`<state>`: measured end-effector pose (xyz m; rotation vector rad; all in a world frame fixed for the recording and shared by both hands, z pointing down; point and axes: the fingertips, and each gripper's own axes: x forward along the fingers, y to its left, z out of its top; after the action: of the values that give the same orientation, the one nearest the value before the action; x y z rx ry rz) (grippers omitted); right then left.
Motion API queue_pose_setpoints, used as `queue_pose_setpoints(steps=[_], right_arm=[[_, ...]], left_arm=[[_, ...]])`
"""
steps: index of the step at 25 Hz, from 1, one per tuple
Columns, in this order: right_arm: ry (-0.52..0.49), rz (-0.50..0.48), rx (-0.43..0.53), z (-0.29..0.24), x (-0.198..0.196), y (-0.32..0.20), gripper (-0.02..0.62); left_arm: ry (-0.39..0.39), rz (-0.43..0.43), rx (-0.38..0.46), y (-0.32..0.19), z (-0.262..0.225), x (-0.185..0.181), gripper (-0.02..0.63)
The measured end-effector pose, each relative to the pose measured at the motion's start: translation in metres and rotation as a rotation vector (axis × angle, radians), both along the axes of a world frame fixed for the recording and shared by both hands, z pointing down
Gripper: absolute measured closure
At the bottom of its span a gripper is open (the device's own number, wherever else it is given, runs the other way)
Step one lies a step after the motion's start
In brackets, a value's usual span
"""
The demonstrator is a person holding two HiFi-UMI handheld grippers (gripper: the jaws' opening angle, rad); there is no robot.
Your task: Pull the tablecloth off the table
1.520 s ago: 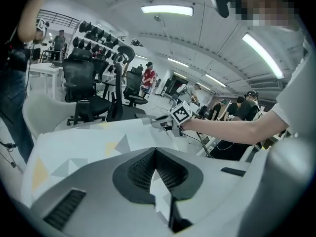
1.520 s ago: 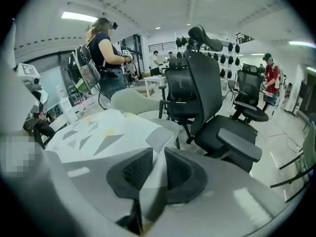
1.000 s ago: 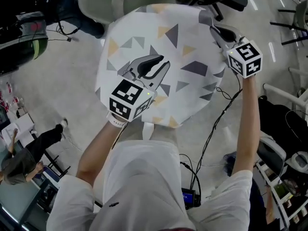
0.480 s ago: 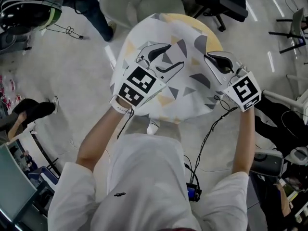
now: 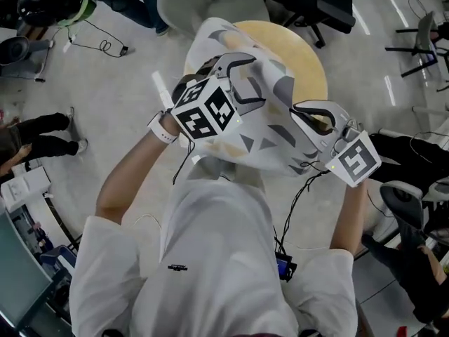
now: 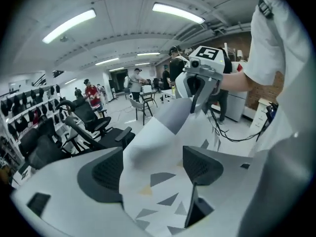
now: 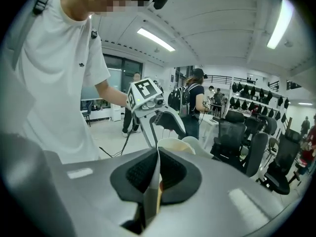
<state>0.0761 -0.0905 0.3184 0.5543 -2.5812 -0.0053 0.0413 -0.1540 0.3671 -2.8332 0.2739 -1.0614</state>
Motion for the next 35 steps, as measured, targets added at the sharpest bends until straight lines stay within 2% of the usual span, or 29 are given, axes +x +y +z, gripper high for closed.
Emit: queue_pose_setpoints(steps=[3, 7, 10, 11, 12, 15, 19, 22, 24, 27, 31, 32, 33, 35], right_arm=[[0.002, -0.043, 0.011, -0.018, -0.015, 0.027, 0.583], [0.019, -0.127, 0.054, -0.039, -0.038, 0.057, 0.583], [0.026, -0.141, 0.064, -0.046, -0.048, 0.07, 0.583], [0.029, -0.137, 0.059, -0.046, -0.05, 0.072, 0.583], [0.032, -0.131, 0.051, -0.044, -0.053, 0.075, 0.583], [0.064, -0.119, 0.03, -0.039, -0.062, 0.094, 0.583], [0.156, -0.179, -0.021, -0.031, -0.071, 0.125, 0.581], [0.163, -0.231, -0.08, -0.023, -0.083, 0.146, 0.581], [0.141, -0.234, -0.099, -0.021, -0.091, 0.154, 0.581], [0.088, -0.243, -0.132, -0.024, -0.101, 0.163, 0.581], [-0.083, -0.293, -0.234, -0.027, -0.117, 0.171, 0.58], [-0.096, -0.312, -0.271, -0.024, -0.118, 0.174, 0.58], [-0.081, -0.335, -0.304, -0.019, -0.115, 0.178, 0.576], [0.017, -0.377, -0.329, -0.001, -0.106, 0.188, 0.504]], left_arm=[[-0.072, 0.114, 0.044, 0.02, -0.012, -0.008, 0.235], [-0.221, 0.307, 0.12, 0.051, -0.015, -0.017, 0.233], [-0.293, 0.388, 0.118, 0.073, -0.007, -0.025, 0.236], [-0.296, 0.397, 0.1, 0.08, -0.004, -0.029, 0.261], [-0.291, 0.401, 0.075, 0.087, -0.001, -0.034, 0.337], [-0.254, 0.406, -0.035, 0.123, 0.006, -0.051, 0.456], [-0.23, 0.424, -0.192, 0.175, 0.015, -0.067, 0.578], [-0.229, 0.437, -0.318, 0.206, 0.021, -0.081, 0.592], [-0.226, 0.424, -0.364, 0.217, 0.022, -0.091, 0.594], [-0.237, 0.407, -0.398, 0.229, 0.015, -0.106, 0.594], [-0.328, 0.43, -0.411, 0.24, 0.011, -0.125, 0.595], [-0.348, 0.435, -0.412, 0.242, 0.011, -0.127, 0.595], [-0.362, 0.434, -0.412, 0.242, 0.011, -0.128, 0.595], [-0.373, 0.419, -0.411, 0.241, 0.009, -0.129, 0.595]])
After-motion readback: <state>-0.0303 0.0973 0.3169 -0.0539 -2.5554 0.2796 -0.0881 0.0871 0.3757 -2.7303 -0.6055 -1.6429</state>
